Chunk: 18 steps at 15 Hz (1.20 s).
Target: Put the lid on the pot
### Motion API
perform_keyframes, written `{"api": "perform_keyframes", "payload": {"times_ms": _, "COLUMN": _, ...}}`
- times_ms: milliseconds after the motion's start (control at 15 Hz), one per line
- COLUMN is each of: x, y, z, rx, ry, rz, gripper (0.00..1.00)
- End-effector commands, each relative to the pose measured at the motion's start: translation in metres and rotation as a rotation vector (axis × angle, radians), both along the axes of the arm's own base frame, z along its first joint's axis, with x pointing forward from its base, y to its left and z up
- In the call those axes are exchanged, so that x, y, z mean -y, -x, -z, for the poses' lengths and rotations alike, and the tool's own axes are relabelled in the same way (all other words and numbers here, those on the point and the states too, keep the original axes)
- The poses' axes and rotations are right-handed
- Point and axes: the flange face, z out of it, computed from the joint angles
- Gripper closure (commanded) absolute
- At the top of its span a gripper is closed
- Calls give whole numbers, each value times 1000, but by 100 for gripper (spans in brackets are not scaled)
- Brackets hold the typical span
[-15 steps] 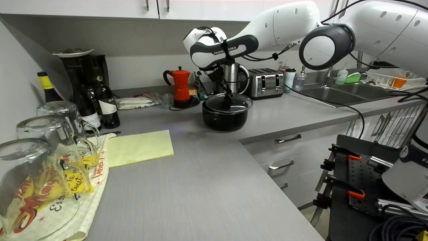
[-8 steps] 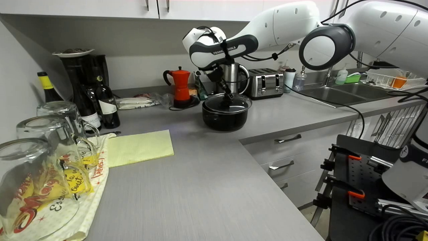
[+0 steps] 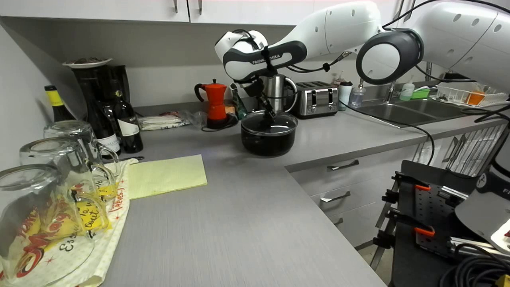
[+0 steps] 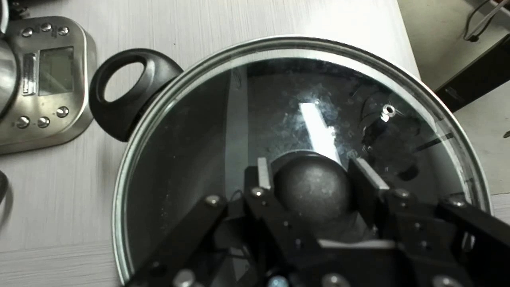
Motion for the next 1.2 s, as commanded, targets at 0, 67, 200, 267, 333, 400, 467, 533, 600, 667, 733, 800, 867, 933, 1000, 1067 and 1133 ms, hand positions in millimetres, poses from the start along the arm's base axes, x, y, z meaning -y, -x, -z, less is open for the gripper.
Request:
{"api": "perform_keyframes", "payload": {"times_ms": 0, "x": 0, "y": -2, "z": -7, "rx": 17, "ry": 10, "rz": -6, "gripper": 75}}
{"api": "perform_keyframes", "payload": {"times_ms": 67, "x": 0, "y": -2, "z": -6, "rx": 14, "ry": 10, "rz": -5, "gripper": 75}}
{"api": "perform_keyframes", "payload": {"times_ms": 200, "x": 1, "y": -2, "z": -3, "rx": 12, "ry": 9, "rz": -4, "gripper": 75}}
{"api": "perform_keyframes", "payload": {"times_ms": 267, "x": 2, "y": -2, "z": -2, "rx": 11, "ry": 9, "rz": -2, "gripper": 75}}
{"api": "perform_keyframes", "payload": {"times_ms": 333, "x": 2, "y": -2, "z": -1, "rx": 10, "ry": 9, "rz": -1, "gripper": 75}}
{"api": "perform_keyframes", "payload": {"times_ms": 400, "x": 2, "y": -2, "z": 0, "rx": 8, "ry": 8, "rz": -1, "gripper": 75}}
{"api": "perform_keyframes", "payload": {"times_ms": 467, "x": 2, "y": -2, "z": 1, "rx": 8, "ry": 8, "rz": 0, "gripper": 75}}
{"api": "perform_keyframes", "payload": {"times_ms": 533, "x": 2, "y": -2, "z": 1, "rx": 9, "ry": 9, "rz": 1, "gripper": 75}}
{"api": "perform_keyframes", "payload": {"times_ms": 600, "x": 3, "y": -1, "z": 1, "rx": 8, "ry": 9, "rz": 3, "gripper": 75}}
{"api": "perform_keyframes", "payload": {"times_ms": 667, "x": 3, "y": -1, "z": 1, "rx": 8, "ry": 8, "rz": 5, "gripper": 75}}
{"api": "perform_keyframes", "payload": {"times_ms": 733, "x": 3, "y": -1, "z": 1, "rx": 8, "ry": 8, "rz": 6, "gripper": 75}}
{"api": "perform_keyframes", "payload": {"times_ms": 800, "x": 4, "y": -1, "z": 1, "rx": 8, "ry": 7, "rz": 9, "gripper": 75}}
{"api": "perform_keyframes", "payload": {"times_ms": 867, "x": 5, "y": 0, "z": 2, "rx": 3, "ry": 2, "rz": 13, "gripper": 75}}
{"api": "perform_keyframes", "payload": {"times_ms": 933, "x": 6, "y": 0, "z": 2, "rx": 1, "ry": -1, "rz": 18, "gripper": 75}}
{"api": "perform_keyframes", "payload": {"times_ms": 1000, "x": 7, "y": 1, "z": 3, "rx": -3, "ry": -5, "rz": 22, "gripper": 75}}
{"api": "perform_keyframes", "payload": {"times_ms": 1067, "x": 8, "y": 2, "z": 4, "rx": -6, "ry": -9, "rz": 30, "gripper": 75}}
{"api": "perform_keyframes", "payload": {"times_ms": 1133, "x": 8, "y": 3, "z": 5, "rx": -11, "ry": -14, "rz": 34, "gripper": 75}}
